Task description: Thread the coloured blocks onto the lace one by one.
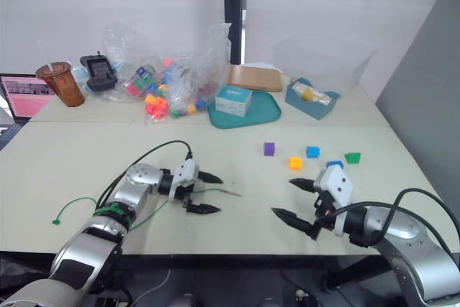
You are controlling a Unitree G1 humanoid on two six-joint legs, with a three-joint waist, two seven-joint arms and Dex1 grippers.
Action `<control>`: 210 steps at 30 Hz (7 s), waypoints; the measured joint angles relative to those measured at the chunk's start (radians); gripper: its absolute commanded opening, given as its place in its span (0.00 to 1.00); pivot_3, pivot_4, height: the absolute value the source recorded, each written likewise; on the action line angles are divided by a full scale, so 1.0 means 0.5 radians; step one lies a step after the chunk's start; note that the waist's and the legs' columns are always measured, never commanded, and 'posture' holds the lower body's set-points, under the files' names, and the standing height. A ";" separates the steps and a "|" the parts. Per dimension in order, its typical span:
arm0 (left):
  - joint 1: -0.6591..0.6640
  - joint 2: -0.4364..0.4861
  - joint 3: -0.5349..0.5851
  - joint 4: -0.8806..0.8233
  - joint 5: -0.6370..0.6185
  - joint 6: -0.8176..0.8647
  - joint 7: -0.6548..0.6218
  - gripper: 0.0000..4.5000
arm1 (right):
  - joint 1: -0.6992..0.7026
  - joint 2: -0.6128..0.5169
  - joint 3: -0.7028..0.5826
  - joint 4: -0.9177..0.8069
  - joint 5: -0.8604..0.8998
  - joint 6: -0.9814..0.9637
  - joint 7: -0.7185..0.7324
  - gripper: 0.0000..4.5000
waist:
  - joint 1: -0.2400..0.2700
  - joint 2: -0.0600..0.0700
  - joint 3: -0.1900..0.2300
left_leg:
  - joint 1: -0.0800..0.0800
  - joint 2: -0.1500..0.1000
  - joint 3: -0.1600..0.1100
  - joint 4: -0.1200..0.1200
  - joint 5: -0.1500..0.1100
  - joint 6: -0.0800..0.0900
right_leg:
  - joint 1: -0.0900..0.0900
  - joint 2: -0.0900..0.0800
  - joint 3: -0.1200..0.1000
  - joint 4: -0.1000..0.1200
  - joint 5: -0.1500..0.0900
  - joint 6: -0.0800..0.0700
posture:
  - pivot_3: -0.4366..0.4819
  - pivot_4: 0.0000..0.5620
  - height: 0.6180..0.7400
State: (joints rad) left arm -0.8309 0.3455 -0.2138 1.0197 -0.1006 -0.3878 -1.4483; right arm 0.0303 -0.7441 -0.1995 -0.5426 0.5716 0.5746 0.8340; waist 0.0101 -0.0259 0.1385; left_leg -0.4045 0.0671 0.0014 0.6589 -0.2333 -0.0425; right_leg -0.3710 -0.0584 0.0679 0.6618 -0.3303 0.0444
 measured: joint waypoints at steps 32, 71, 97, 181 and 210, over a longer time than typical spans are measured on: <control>-0.251 -0.032 0.017 0.158 0.270 0.142 -0.015 0.00 | 0.084 0.242 -0.027 0.223 -0.163 -0.062 -0.404 1.00 | 0.002 0.000 0.000 | 0.000 -0.001 -0.002 0.003 0.000 0.000 | 0.001 0.000 -0.001 0.005 0.001 0.003 | 0.48 0.27 1.00; 0.742 0.558 0.080 -2.059 -0.210 1.461 0.253 0.00 | -1.761 0.167 -0.009 3.125 -0.914 -0.548 -0.942 1.00 | -0.058 0.021 0.012 | 0.000 0.001 0.003 0.001 0.001 0.000 | -0.004 -0.001 0.004 0.004 0.001 0.003 | 0.48 0.27 1.00; 0.754 0.586 0.080 -2.083 -0.274 1.433 0.290 0.00 | -1.727 0.167 -0.077 3.033 -0.897 -0.704 -0.882 0.25 | -0.054 0.023 0.013 | -0.001 0.001 0.003 0.000 0.001 0.000 | -0.004 -0.001 0.004 0.004 0.001 0.003 | 0.48 0.27 1.00; 0.756 0.809 -0.242 -2.584 -0.135 2.237 0.717 0.00 | -1.498 0.299 1.068 2.278 -0.920 -1.493 1.293 0.35 | -0.045 0.013 0.013 | -0.016 0.001 0.000 0.007 0.007 -0.001 | -0.030 0.000 0.006 0.030 0.002 0.001 | 0.48 0.27 1.00; 0.363 0.654 -0.588 -2.405 -0.109 2.392 0.615 0.00 | -1.126 0.224 1.093 1.271 -1.101 -0.907 0.949 0.28 | -0.045 0.013 0.013 | -0.011 0.000 0.000 0.007 0.007 -0.001 | -0.026 0.002 0.007 0.032 0.001 0.001 | 0.48 0.27 1.00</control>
State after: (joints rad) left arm -0.6493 0.6727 -0.5080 -0.1830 -0.1551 0.8082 -1.1408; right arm -0.5325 -0.6322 0.3469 0.0929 0.0208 0.1212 1.3087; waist -0.0125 -0.0194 0.1450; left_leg -0.4101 0.0671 0.0013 0.6623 -0.2299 -0.0432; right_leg -0.3841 -0.0576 0.0714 0.6777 -0.3296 0.0449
